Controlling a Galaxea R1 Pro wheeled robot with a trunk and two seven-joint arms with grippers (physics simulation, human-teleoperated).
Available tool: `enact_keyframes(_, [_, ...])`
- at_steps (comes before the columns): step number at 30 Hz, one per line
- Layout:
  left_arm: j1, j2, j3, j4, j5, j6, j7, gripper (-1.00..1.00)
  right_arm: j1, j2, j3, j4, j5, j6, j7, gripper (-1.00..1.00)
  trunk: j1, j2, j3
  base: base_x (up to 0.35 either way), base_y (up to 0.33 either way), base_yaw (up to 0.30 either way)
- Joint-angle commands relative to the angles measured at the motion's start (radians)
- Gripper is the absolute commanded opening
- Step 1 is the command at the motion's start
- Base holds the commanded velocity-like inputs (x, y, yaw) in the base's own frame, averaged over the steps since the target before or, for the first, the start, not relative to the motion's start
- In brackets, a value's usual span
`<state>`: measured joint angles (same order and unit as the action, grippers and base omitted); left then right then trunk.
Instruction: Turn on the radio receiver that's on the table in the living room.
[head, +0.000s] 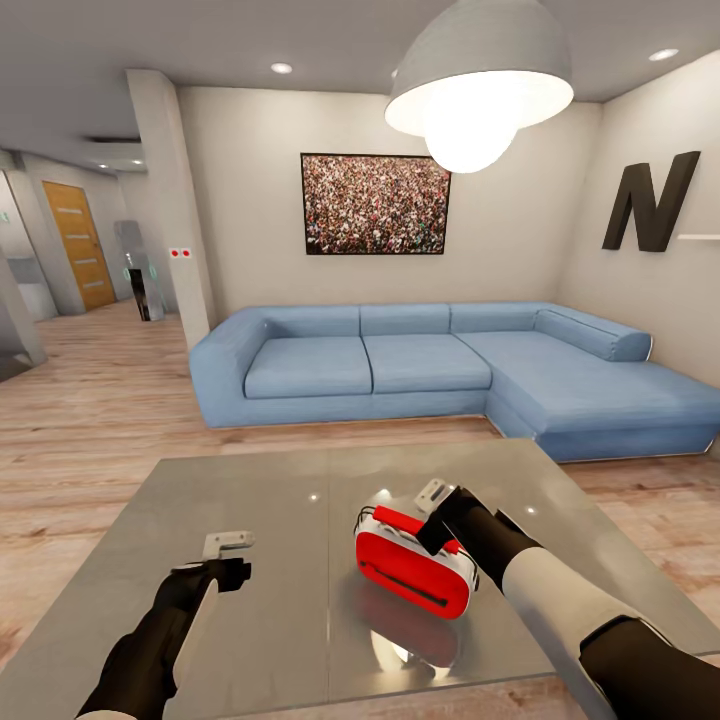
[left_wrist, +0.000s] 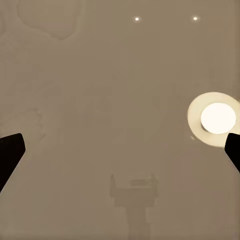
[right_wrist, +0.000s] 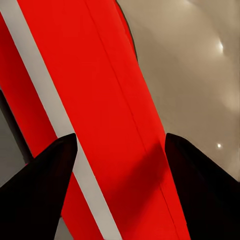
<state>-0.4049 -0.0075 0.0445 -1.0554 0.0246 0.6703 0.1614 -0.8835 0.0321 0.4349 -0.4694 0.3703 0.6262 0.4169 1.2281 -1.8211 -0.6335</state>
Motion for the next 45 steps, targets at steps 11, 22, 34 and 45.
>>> enact_keyframes(11, [0.000,0.000,0.000,0.000,0.000,0.000,0.001,1.00,0.001,0.000,-0.001,0.000,-0.010,0.003,0.000,-1.00,0.000,0.000,0.000,0.000,0.000,0.000])
enact_keyframes(22, [0.000,0.001,0.000,0.000,0.001,-0.001,-0.002,1.00,0.001,0.000,-0.001,0.000,-0.010,0.003,0.000,-1.00,0.000,0.000,0.000,0.000,0.000,0.000])
enact_keyframes(34, [0.000,0.001,0.000,0.000,0.002,-0.003,-0.002,1.00,0.001,0.000,-0.001,0.000,-0.007,0.003,0.000,-1.00,-0.019,0.035,0.016,0.000,0.000,0.000])
enact_keyframes(45, [0.000,0.001,0.000,0.000,0.000,-0.003,0.000,1.00,0.001,0.000,-0.007,-0.005,-0.010,-0.068,-0.011,-1.00,-0.061,0.112,0.050,0.000,0.000,0.000])
